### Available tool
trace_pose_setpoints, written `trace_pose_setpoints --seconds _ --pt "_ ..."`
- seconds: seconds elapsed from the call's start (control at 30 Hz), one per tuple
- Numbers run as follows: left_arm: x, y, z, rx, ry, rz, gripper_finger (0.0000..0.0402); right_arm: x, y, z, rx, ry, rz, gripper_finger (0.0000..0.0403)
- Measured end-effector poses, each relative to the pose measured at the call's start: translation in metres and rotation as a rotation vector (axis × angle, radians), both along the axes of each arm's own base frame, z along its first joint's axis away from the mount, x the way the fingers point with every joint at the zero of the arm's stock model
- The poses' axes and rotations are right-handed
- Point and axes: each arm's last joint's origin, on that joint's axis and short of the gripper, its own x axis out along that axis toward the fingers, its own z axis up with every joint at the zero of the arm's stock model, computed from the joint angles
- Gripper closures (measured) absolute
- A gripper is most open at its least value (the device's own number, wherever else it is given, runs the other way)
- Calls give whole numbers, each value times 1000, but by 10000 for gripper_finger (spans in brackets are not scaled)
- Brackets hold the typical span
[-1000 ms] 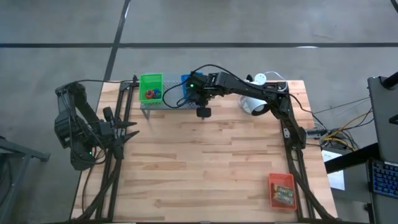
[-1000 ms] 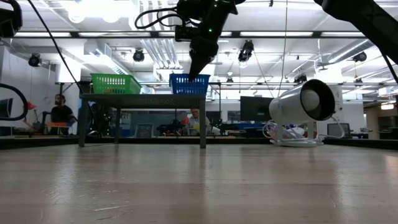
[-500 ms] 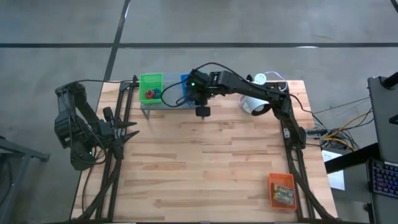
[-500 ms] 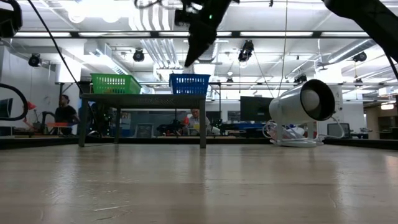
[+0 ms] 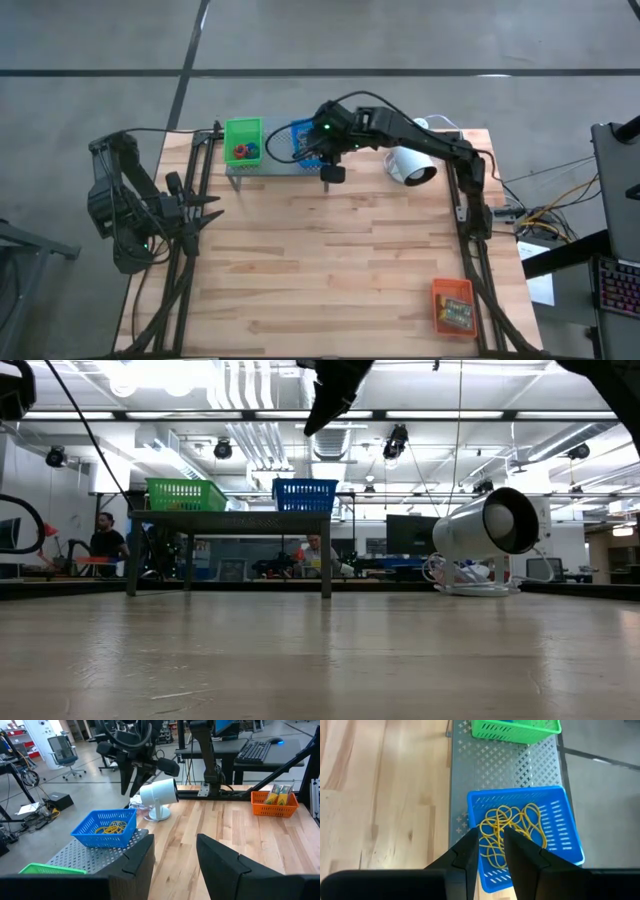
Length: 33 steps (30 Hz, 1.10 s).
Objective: Pick & Place Office Desk Supplies
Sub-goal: Put the blue bin on the shelf
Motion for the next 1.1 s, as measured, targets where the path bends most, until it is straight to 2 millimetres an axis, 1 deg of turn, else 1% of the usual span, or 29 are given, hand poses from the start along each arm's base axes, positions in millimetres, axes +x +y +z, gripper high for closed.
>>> trace_pose_setpoints --seconds 0.17,0.27,0.33,0.4,0.5,0.57,0.63,0.73,0.8,0.93,1.1 --pt "0 0 0 0 0 0 249 -11 3 3 -18 -82 7 317" --pt "0 0 0 0 0 0 249 -21 4 -2 -40 -158 6 317" --pt "0 0 0 0 0 0 249 -31 5 -10 -51 -196 2 317" --pt "0 0 0 0 0 0 249 -46 4 -17 -66 -241 -10 317" --pt "0 0 0 0 0 0 249 -69 -3 -24 -132 -326 -8 317" --pt "0 0 0 0 0 0 249 -82 -10 -30 -170 -386 33 316" --pt "0 0 0 0 0 0 249 -93 -21 -34 -163 -479 75 317" --pt "0 0 0 0 0 0 249 -110 -44 -44 -117 -577 107 316" --pt "0 0 0 0 0 0 249 -118 -62 -57 -79 -599 96 316" --pt "0 0 0 0 0 0 249 -127 -91 -86 -17 -618 106 316" --pt "0 0 0 0 0 0 249 -123 -109 -104 -30 -638 135 316"
